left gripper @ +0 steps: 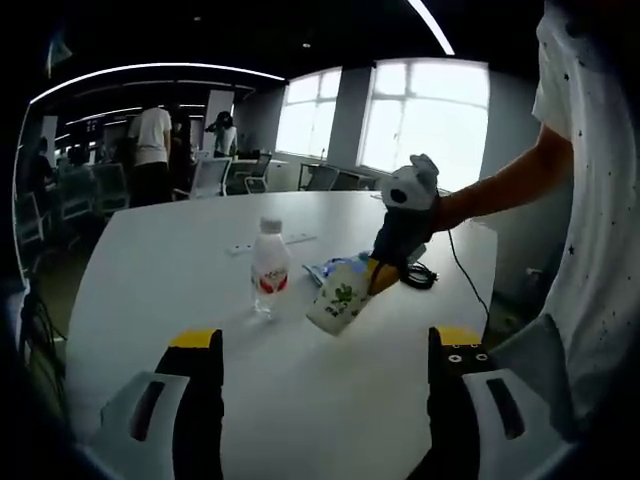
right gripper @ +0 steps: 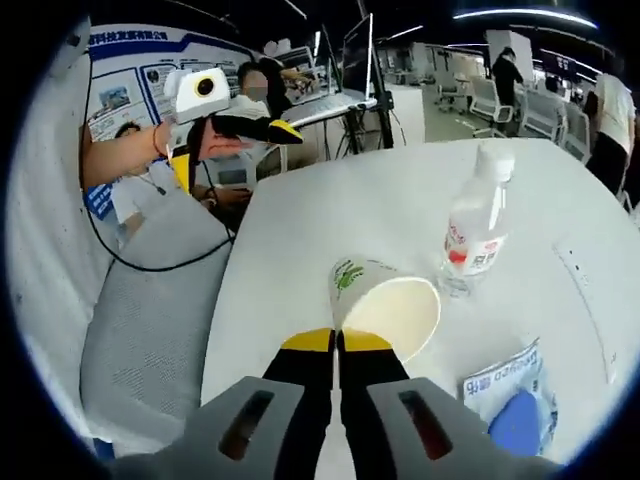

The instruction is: Arrange the tabletop items into an orderly group along one side of the table until the central work area is clear of visible clutter.

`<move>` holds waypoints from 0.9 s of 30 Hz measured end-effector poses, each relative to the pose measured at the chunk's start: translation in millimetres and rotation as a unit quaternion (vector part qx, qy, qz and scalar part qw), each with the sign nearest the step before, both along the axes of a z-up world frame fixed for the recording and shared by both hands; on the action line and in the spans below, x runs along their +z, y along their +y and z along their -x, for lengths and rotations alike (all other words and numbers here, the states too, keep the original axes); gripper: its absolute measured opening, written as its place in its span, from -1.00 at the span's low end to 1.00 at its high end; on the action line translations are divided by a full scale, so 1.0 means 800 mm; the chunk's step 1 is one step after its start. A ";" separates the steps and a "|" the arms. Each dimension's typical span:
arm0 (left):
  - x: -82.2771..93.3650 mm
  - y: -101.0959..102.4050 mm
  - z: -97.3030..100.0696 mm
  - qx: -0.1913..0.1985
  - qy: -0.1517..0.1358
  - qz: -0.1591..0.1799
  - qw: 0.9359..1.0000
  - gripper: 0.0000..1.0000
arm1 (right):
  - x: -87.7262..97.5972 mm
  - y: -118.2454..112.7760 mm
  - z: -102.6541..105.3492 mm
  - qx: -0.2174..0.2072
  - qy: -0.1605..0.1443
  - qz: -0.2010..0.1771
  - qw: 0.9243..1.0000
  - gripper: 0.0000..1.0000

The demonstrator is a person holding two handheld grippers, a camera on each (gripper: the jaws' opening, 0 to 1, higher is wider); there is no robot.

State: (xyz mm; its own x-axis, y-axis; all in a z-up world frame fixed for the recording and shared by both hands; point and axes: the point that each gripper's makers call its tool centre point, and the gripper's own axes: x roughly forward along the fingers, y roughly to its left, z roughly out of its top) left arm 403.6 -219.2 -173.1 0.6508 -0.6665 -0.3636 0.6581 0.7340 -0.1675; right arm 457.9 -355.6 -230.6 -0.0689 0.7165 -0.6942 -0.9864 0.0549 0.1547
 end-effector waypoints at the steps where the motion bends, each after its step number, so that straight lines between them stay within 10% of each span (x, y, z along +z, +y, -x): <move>1: 0.000 0.000 0.000 0.000 0.000 0.000 1.000 0.72 | 0.002 -0.004 -0.005 0.005 -0.013 0.009 1.000 -1.00; 12: 0.000 -0.001 0.007 0.001 -0.003 0.003 1.000 0.71 | 0.016 -0.033 -0.059 0.098 -0.130 0.132 0.978 -1.00; 18: 0.001 0.003 0.009 0.004 -0.004 0.004 1.000 0.70 | 0.009 -0.037 -0.088 0.171 -0.192 0.199 0.946 -1.00; 27: 0.002 0.010 0.009 0.014 -0.004 0.010 1.000 0.68 | -0.027 -0.036 -0.124 0.293 -0.271 0.284 0.872 -1.00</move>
